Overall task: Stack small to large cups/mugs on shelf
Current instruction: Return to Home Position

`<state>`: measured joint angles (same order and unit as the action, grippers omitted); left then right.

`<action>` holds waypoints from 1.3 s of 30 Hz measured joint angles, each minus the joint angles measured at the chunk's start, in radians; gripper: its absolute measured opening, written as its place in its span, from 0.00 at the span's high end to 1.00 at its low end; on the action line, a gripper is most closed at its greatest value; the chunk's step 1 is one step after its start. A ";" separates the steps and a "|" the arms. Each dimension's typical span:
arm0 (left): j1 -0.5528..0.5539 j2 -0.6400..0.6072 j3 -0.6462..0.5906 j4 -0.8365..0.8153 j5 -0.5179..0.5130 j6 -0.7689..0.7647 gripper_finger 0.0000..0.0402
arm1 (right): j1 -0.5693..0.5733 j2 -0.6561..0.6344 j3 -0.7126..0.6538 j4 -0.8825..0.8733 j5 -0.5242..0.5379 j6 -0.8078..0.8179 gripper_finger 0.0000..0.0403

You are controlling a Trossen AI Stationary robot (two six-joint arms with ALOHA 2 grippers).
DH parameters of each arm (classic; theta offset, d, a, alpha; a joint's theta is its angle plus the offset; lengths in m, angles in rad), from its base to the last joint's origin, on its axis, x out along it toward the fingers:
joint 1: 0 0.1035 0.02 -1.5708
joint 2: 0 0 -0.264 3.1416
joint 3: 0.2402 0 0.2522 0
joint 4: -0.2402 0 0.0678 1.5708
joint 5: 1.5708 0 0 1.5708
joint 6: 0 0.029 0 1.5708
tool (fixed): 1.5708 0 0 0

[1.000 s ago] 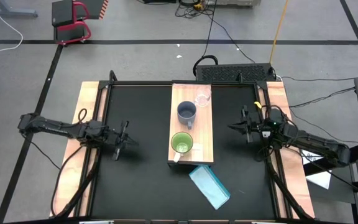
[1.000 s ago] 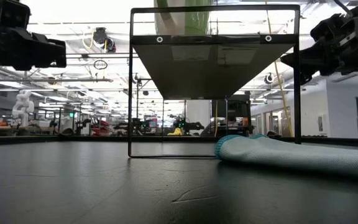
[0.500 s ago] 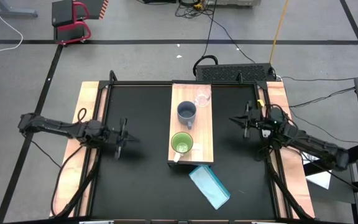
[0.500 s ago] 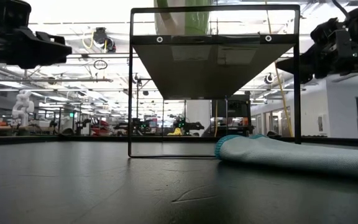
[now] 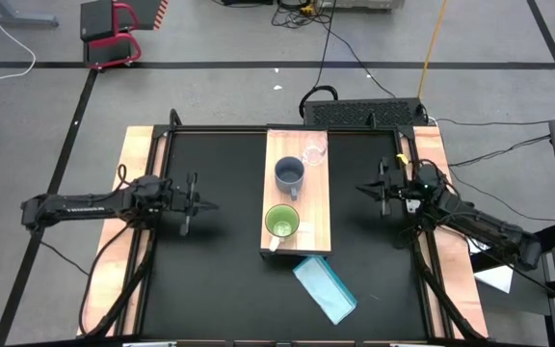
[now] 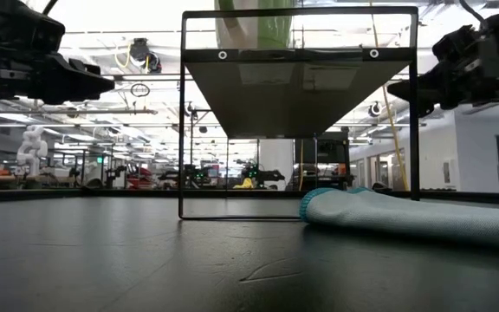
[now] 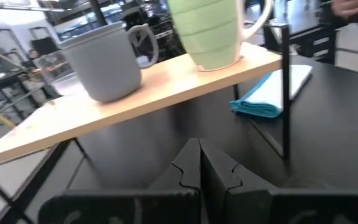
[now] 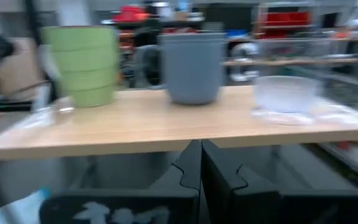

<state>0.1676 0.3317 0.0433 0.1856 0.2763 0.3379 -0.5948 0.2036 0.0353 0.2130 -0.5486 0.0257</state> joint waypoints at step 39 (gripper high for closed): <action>-0.026 0.000 0.000 -0.003 -0.017 -0.090 0.95 | 0.184 0.001 -0.001 -0.003 0.107 -0.011 1.00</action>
<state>0.1418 0.3316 0.0437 0.1825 0.2592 0.2478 -0.4103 0.2043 0.0345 0.2100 -0.4412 0.0144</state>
